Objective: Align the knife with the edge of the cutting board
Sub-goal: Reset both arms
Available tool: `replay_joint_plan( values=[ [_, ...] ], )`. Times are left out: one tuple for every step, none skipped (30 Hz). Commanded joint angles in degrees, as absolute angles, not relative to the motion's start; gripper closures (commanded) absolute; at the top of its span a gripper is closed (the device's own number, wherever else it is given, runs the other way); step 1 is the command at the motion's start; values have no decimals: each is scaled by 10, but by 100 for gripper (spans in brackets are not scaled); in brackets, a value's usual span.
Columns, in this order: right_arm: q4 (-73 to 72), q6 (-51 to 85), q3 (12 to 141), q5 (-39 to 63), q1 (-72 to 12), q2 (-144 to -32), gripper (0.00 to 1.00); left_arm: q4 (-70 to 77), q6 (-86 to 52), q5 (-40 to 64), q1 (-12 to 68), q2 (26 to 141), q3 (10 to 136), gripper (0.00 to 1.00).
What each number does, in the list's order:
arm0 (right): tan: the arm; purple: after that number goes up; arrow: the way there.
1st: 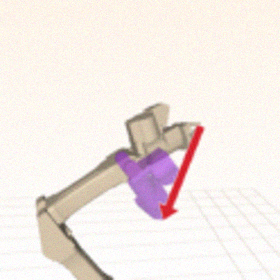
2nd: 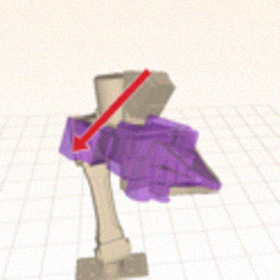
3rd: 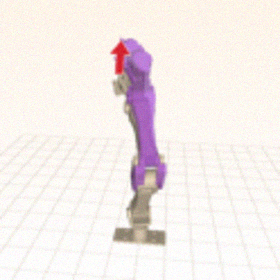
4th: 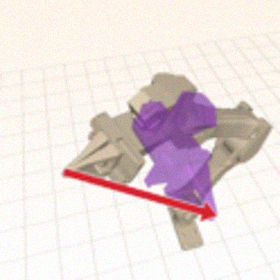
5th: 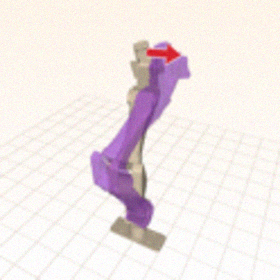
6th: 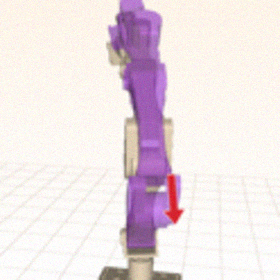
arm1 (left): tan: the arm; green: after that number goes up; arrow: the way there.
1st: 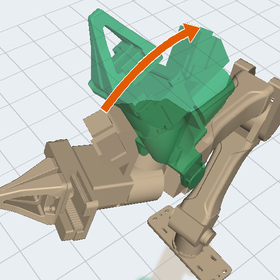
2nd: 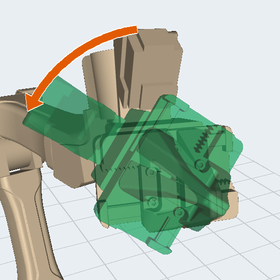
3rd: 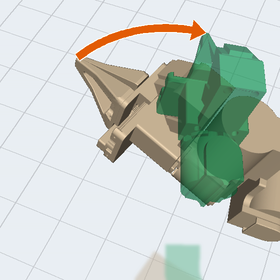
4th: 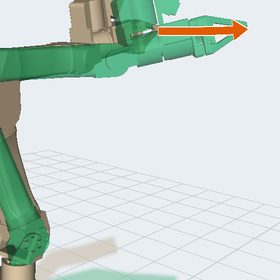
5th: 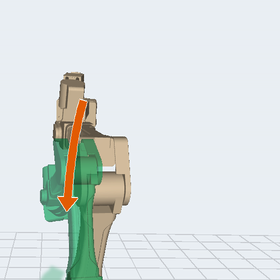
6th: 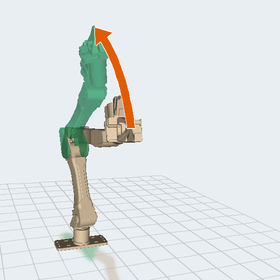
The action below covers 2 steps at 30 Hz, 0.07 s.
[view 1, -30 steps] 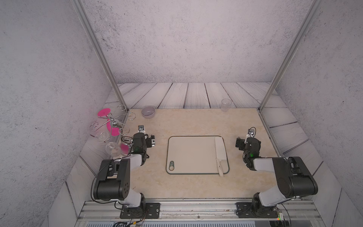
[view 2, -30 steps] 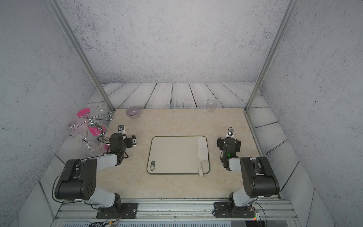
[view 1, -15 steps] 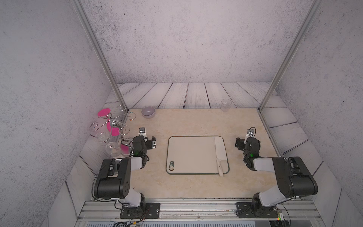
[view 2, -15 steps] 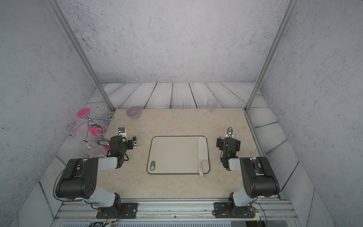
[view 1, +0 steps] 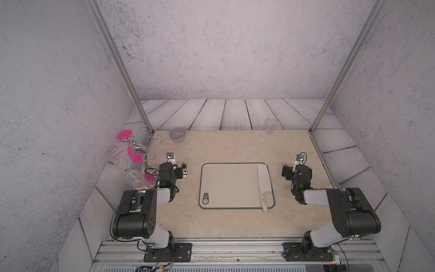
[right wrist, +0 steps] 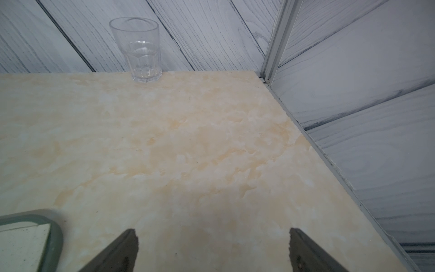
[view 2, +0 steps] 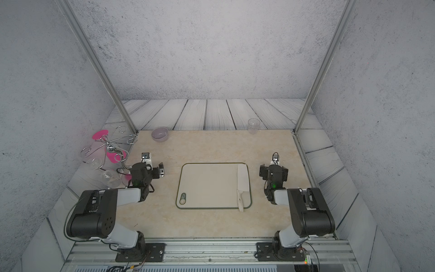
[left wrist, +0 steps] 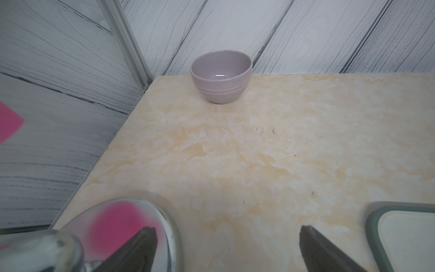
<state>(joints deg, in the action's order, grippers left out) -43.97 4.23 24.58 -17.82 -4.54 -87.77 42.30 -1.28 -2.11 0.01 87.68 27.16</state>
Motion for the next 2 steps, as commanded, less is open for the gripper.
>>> replay_joint_plan(
  values=[
    [-440,39,253,-171,-44,-881,1,432,-7,-23,-1,877,269,0],
    [-440,39,252,-171,-44,-879,1,432,-7,-23,-1,878,269,0]
  ],
)
